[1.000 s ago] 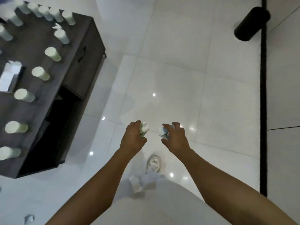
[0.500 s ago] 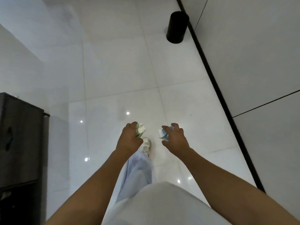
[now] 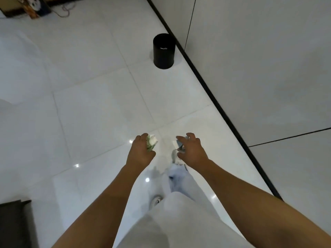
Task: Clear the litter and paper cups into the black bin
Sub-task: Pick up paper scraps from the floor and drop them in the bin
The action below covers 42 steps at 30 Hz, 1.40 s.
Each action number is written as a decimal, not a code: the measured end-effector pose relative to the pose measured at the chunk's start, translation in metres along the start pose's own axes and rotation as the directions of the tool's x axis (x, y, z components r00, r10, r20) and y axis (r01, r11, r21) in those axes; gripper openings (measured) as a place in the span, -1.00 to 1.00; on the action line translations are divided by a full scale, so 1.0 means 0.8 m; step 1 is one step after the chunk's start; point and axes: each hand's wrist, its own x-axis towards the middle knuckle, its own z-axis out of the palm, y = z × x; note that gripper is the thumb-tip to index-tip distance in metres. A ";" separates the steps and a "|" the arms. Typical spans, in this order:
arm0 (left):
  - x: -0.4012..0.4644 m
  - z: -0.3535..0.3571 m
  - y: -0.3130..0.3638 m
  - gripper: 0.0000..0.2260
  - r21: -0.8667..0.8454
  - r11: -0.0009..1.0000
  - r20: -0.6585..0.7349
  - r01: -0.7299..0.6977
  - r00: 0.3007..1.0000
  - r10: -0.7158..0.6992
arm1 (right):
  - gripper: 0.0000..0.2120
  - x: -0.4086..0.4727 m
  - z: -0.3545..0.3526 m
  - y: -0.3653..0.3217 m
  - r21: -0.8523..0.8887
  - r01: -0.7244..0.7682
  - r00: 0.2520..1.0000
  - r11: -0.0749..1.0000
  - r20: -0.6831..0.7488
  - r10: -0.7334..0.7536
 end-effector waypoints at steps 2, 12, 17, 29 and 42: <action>0.062 -0.004 0.030 -0.47 0.018 1.000 0.011 -0.018 1.000 0.018 | -0.42 0.053 -0.035 0.010 0.005 -0.026 1.000 1.000 -0.002 0.026; 0.347 -0.057 0.179 -0.47 0.007 1.000 -0.018 0.006 1.000 -0.005 | -0.43 0.329 -0.240 0.008 0.028 0.005 0.998 1.000 -0.055 -0.004; 0.457 -0.094 0.224 -0.48 0.002 1.000 -0.039 0.026 0.999 -0.026 | -0.42 0.439 -0.304 -0.010 0.029 0.023 0.999 0.999 -0.032 -0.022; 0.765 -0.189 0.278 -0.41 0.057 0.996 0.042 0.072 0.996 -0.075 | -0.41 0.754 -0.417 -0.076 0.046 -0.011 0.999 0.999 -0.040 0.012; 1.034 -0.217 0.350 -0.42 0.026 0.974 0.015 0.223 0.975 -0.224 | -0.39 1.021 -0.536 -0.062 0.004 0.047 0.995 0.999 0.087 -0.047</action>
